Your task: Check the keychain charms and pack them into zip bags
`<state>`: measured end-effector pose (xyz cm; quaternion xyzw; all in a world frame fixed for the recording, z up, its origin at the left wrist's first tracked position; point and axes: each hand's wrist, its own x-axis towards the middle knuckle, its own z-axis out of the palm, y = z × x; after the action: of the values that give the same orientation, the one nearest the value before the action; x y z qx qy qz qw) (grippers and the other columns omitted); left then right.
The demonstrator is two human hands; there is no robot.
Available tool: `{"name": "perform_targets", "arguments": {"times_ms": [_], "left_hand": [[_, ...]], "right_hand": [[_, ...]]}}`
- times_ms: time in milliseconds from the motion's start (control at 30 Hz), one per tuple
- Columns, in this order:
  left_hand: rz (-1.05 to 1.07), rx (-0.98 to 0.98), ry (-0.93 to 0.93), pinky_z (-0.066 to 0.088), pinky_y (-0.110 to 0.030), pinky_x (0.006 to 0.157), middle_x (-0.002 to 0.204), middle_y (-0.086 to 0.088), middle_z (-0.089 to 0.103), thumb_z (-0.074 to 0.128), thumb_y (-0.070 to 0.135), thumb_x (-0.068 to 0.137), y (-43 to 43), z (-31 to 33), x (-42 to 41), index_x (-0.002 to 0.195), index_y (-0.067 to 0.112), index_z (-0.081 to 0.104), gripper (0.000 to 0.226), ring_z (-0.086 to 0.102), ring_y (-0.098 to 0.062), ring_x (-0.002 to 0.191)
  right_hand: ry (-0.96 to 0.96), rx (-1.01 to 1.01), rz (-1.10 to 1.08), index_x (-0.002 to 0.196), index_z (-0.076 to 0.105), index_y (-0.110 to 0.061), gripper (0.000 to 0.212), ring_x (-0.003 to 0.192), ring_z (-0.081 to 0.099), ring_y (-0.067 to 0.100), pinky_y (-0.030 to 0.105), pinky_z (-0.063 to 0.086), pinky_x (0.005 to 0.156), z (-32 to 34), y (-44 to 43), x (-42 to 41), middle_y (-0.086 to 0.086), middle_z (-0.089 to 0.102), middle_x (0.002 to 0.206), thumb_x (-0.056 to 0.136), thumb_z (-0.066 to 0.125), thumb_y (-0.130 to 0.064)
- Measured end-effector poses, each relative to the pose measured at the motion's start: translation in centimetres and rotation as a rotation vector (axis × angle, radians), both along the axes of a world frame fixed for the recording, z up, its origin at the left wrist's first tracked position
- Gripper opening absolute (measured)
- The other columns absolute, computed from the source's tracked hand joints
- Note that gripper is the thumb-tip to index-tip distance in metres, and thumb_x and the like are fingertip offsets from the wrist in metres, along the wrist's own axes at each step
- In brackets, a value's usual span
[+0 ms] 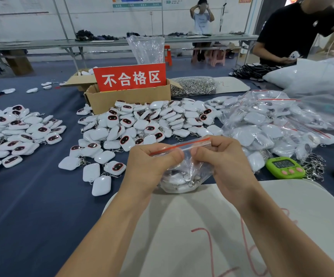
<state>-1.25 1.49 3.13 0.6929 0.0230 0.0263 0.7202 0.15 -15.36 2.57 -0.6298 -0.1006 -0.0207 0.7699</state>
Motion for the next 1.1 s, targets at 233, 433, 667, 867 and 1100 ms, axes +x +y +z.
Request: {"name": "perform_targets", "arguments": {"times_ms": [233,433,667,867,1100], "left_hand": [[-0.003,-0.033,0.006,0.055,-0.039,0.068,0.082,-0.017,0.077,0.084,0.023,0.063,-0.19,0.07,0.03,0.081,0.013,0.082,0.021,0.07,-0.026,0.071],[0.008,-0.036,0.012,0.056,-0.033,0.06,0.078,-0.011,0.078,0.084,0.008,0.077,-0.1,0.01,0.13,0.084,0.012,0.082,0.008,0.072,-0.023,0.067],[0.042,-0.047,-0.005,0.058,-0.038,0.065,0.08,-0.016,0.078,0.085,0.007,0.076,-0.34,0.09,0.09,0.08,0.011,0.081,0.007,0.072,-0.026,0.067],[0.03,-0.051,-0.043,0.056,-0.03,0.057,0.074,-0.011,0.077,0.086,0.005,0.074,-0.38,0.09,0.02,0.077,0.013,0.082,0.009,0.071,-0.02,0.062],[0.039,-0.046,-0.099,0.056,-0.03,0.06,0.074,-0.01,0.077,0.084,0.017,0.064,-0.51,-0.13,-0.01,0.077,0.018,0.083,0.013,0.072,-0.02,0.064]], "right_hand": [[-0.01,-0.019,-0.019,0.078,0.076,-0.001,0.01,0.055,0.06,0.017,0.027,0.051,0.056,-0.43,-0.19,0.41,0.012,0.069,0.064,0.07,0.072,-0.006],[0.004,-0.032,-0.037,0.088,0.08,-0.004,0.018,0.074,0.063,0.032,0.044,0.053,0.075,-0.38,0.01,0.4,0.035,0.071,0.089,0.073,0.074,-0.008],[0.01,-0.024,-0.034,0.089,0.08,-0.003,0.018,0.077,0.067,0.035,0.05,0.057,0.08,-0.33,0.18,0.33,0.032,0.073,0.089,0.072,0.074,-0.006],[-0.002,-0.015,-0.022,0.084,0.078,0.0,0.015,0.067,0.064,0.028,0.036,0.055,0.067,-0.3,0.15,0.27,0.026,0.073,0.077,0.071,0.074,-0.007],[-0.002,0.0,-0.009,0.066,0.075,-0.013,0.007,0.053,0.057,0.021,0.027,0.049,0.054,0.12,0.19,-0.06,0.014,0.065,0.059,0.071,0.072,-0.008]]}}
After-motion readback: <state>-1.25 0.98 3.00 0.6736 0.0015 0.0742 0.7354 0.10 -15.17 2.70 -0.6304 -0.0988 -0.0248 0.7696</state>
